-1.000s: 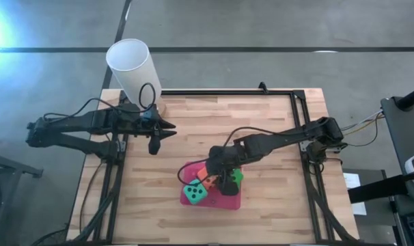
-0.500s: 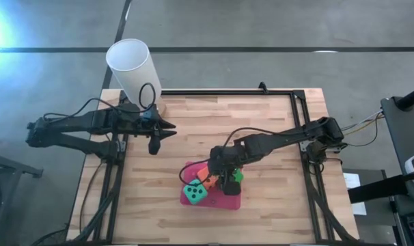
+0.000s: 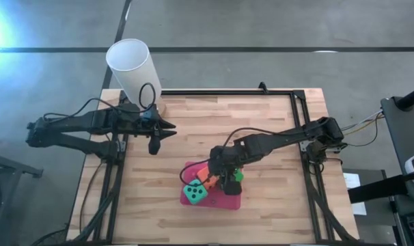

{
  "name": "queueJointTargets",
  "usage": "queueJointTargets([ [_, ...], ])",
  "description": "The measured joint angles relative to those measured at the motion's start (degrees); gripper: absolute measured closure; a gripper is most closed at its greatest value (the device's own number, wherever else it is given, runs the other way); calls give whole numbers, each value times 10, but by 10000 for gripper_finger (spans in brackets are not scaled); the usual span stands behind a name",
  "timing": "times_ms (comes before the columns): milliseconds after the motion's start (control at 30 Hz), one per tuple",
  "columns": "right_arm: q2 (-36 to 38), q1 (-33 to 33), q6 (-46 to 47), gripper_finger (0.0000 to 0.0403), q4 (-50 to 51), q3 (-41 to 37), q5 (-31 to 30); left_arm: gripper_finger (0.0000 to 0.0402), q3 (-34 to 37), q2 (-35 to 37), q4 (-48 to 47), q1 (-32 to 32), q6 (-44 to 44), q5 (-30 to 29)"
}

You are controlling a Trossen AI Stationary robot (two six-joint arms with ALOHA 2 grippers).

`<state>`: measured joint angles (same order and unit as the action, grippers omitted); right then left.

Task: Pick & Place Dice
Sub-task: Put the small yellow dice into the pink bin

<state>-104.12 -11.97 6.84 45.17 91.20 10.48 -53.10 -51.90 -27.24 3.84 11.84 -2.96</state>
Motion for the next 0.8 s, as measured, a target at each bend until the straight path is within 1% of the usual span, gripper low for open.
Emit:
queueJointTargets([
  [200,0,0,-14,249,-1,0,0,279,0,0,0,0,0,0],
  [400,0,0,-32,243,0,0,-5,276,0,0,0,0,0,0],
  [600,0,0,-54,248,0,0,-45,277,0,0,0,0,1,0],
  [800,0,0,-35,259,0,0,-41,277,0,0,0,0,2,0],
])
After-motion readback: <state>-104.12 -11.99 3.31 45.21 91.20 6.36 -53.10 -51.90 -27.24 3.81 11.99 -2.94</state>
